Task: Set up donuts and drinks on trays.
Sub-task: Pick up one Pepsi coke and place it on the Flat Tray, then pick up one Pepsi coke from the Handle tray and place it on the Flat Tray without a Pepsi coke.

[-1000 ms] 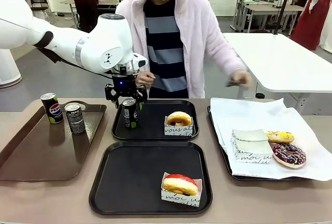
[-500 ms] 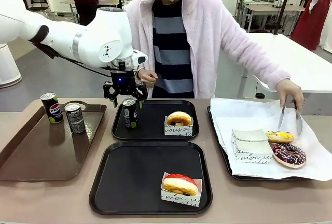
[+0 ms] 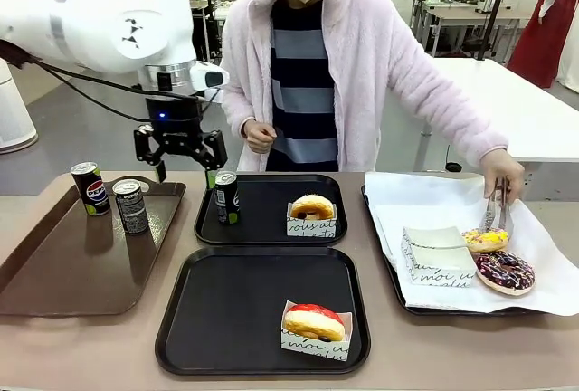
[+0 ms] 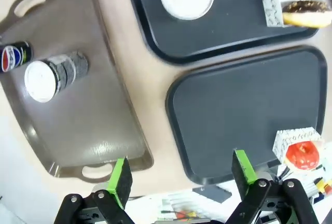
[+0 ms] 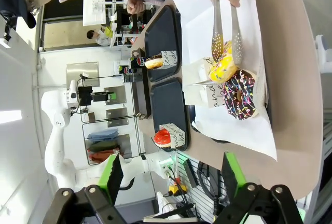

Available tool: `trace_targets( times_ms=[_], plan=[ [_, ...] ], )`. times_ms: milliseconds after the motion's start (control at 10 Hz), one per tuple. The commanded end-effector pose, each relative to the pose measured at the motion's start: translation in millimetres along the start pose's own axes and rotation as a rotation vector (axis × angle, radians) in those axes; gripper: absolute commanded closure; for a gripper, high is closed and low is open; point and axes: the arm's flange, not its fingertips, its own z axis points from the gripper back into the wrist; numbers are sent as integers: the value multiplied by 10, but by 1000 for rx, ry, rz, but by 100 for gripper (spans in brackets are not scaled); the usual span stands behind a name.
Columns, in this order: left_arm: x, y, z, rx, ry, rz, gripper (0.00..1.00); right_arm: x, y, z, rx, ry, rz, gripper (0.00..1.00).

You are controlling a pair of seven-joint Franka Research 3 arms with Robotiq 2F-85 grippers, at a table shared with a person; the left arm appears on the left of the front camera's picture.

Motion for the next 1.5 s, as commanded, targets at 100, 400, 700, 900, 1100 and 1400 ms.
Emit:
trace_targets(
  times_ms=[100, 400, 700, 900, 1100, 1400],
  plan=[
    [67, -98, -3, 4, -22, -9, 0, -1, -4, 3, 15, -6, 10, 0],
    [67, -98, -3, 4, -22, -9, 0, -1, -4, 3, 15, -6, 10, 0],
    [516, 591, 108, -27, -26, 136, 0, -1, -4, 3, 15, -6, 10, 0],
    [590, 1042, 170, -30, -48, 173, 0, -1, -4, 3, 15, -6, 10, 0],
    [846, 1292, 271, 45, -20, 160, 0, -1, -4, 3, 15, -6, 10, 0],
    [765, 1421, 223, 21, -41, 194, 0, -1, -4, 3, 15, -6, 10, 0]
  ],
)
